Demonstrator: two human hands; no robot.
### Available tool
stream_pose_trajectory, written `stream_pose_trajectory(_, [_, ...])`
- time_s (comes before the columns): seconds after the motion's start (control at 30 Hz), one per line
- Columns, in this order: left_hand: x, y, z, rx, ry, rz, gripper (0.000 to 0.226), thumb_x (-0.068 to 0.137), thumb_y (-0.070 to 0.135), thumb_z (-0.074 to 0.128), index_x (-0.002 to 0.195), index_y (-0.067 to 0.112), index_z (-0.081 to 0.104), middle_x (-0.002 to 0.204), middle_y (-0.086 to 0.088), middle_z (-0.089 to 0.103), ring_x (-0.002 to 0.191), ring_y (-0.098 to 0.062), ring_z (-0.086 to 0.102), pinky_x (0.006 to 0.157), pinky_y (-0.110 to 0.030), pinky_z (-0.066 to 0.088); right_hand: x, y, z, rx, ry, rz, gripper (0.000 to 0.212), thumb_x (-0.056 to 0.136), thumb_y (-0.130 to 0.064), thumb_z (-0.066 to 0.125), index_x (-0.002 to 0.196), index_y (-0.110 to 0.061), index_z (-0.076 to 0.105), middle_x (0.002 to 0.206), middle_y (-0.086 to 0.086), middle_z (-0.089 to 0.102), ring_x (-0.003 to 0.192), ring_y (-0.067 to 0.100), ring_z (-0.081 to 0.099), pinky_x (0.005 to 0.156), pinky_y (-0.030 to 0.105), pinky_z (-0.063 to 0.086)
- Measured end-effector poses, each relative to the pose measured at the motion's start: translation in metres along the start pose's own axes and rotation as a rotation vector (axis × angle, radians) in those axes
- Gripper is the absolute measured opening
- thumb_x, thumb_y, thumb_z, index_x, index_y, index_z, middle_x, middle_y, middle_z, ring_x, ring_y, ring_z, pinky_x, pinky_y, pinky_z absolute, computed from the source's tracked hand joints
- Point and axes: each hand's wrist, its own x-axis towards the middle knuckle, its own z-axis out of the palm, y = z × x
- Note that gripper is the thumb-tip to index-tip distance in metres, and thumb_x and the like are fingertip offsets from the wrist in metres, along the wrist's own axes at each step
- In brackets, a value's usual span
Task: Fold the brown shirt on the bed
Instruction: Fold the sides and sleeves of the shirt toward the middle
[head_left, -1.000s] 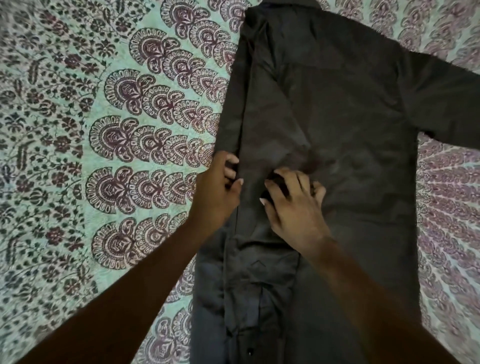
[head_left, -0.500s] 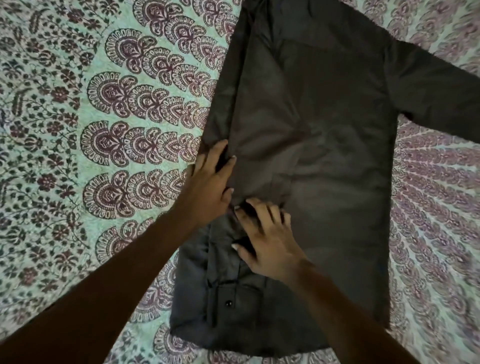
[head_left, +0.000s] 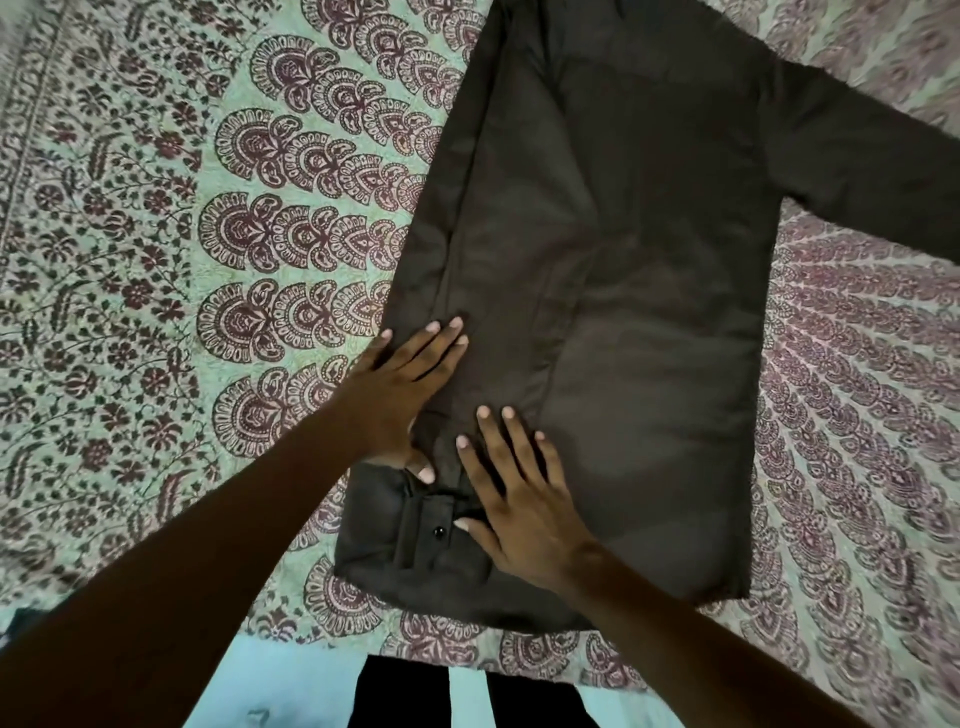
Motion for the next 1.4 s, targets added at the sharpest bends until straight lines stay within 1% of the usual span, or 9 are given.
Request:
stream_pose_trajectory(0.3, [0.001,0.003,0.003,0.005,-0.038,0.000,0.184,0.025,0.097,0.070,0.156,0.020,-0.034,0.165,0.002,-0.040,0.157,-0.021,-0.028,0.127,-0.060,-0.002,0.001,0.009,-0.011,0.003,0.126,0.045,0.082,0.099,-0.071,0.038,0.162,-0.018,0.030,0.170,0.013,0.021,0.157,0.033,0.023,0.114,0.058,0.028])
stream_pose_trajectory(0.5, [-0.001,0.001,0.003,0.023,-0.007,0.013,0.181,0.029,0.099,0.069,0.160,0.018,-0.025,0.168,-0.004,-0.034,0.158,-0.024,-0.024,0.127,-0.059,-0.002,0.054,0.054,-0.021,-0.054,0.099,0.168,0.081,0.097,-0.073,0.035,0.163,-0.028,0.026,0.173,0.004,0.012,0.158,0.026,0.017,0.114,0.063,0.025])
stream_pose_trajectory(0.63, [-0.021,0.029,0.006,0.165,0.080,-0.054,0.157,0.053,0.073,0.084,0.164,0.005,-0.003,0.170,-0.019,-0.022,0.161,-0.033,-0.010,0.128,-0.058,0.005,0.068,0.058,-0.029,-0.052,0.209,0.181,0.067,0.103,-0.060,0.036,0.159,-0.024,0.036,0.171,0.003,0.023,0.157,0.025,0.022,0.114,0.060,0.022])
stream_pose_trajectory(0.77, [-0.037,0.044,0.022,0.023,0.080,-0.056,0.129,0.075,0.045,0.082,0.163,0.002,-0.002,0.172,-0.018,-0.014,0.161,-0.031,-0.004,0.130,-0.052,0.010,0.089,0.073,-0.032,-0.126,0.165,-0.106,0.065,0.106,-0.054,0.034,0.162,-0.023,0.029,0.173,0.000,0.016,0.160,0.019,0.015,0.120,0.055,0.023])
stream_pose_trajectory(0.9, [-0.034,0.034,0.036,-0.088,0.277,-0.023,0.099,0.083,0.053,0.069,0.159,0.000,0.033,0.171,-0.020,0.018,0.157,-0.033,0.026,0.121,-0.054,0.035,0.129,0.111,-0.055,-0.173,0.117,-0.042,0.072,0.102,-0.067,0.028,0.165,-0.034,0.016,0.174,-0.003,0.004,0.160,0.016,0.009,0.122,0.058,0.019])
stream_pose_trajectory(0.97, [-0.035,0.031,0.038,-0.130,0.184,-0.004,0.120,0.079,0.075,0.061,0.163,0.001,0.016,0.173,-0.019,0.002,0.161,-0.032,0.009,0.126,-0.055,0.024,0.145,0.119,-0.068,-0.174,0.106,0.022,0.075,0.101,-0.070,0.025,0.165,-0.032,0.015,0.175,0.000,0.004,0.161,0.022,0.009,0.123,0.059,0.019])
stream_pose_trajectory(1.07, [-0.038,0.028,0.040,-0.168,0.030,0.013,0.160,0.055,0.086,0.073,0.162,0.008,-0.018,0.169,-0.011,-0.031,0.158,-0.027,-0.023,0.129,-0.050,-0.004,0.155,0.114,-0.076,-0.180,0.104,-0.065,0.078,0.101,-0.069,0.027,0.166,-0.027,0.013,0.174,0.004,0.002,0.161,0.027,0.004,0.125,0.054,0.018])
stream_pose_trajectory(1.2, [-0.036,0.027,0.045,-0.213,0.046,-0.014,0.167,0.048,0.086,0.076,0.159,0.017,-0.028,0.165,-0.002,-0.040,0.156,-0.020,-0.030,0.128,-0.052,-0.010,0.167,0.129,-0.076,-0.295,0.078,-0.345,0.075,0.102,-0.071,0.028,0.165,-0.034,0.011,0.174,-0.004,0.005,0.161,0.021,0.007,0.125,0.051,0.017])
stream_pose_trajectory(1.4, [-0.031,0.023,0.055,-0.256,0.092,-0.009,0.166,0.048,0.088,0.075,0.158,0.022,-0.032,0.164,0.003,-0.042,0.152,-0.017,-0.037,0.121,-0.047,-0.024,0.214,0.165,-0.100,-0.111,0.131,0.121,0.077,0.097,-0.079,0.025,0.163,-0.045,0.005,0.174,-0.008,-0.001,0.161,0.023,0.003,0.124,0.062,0.015])
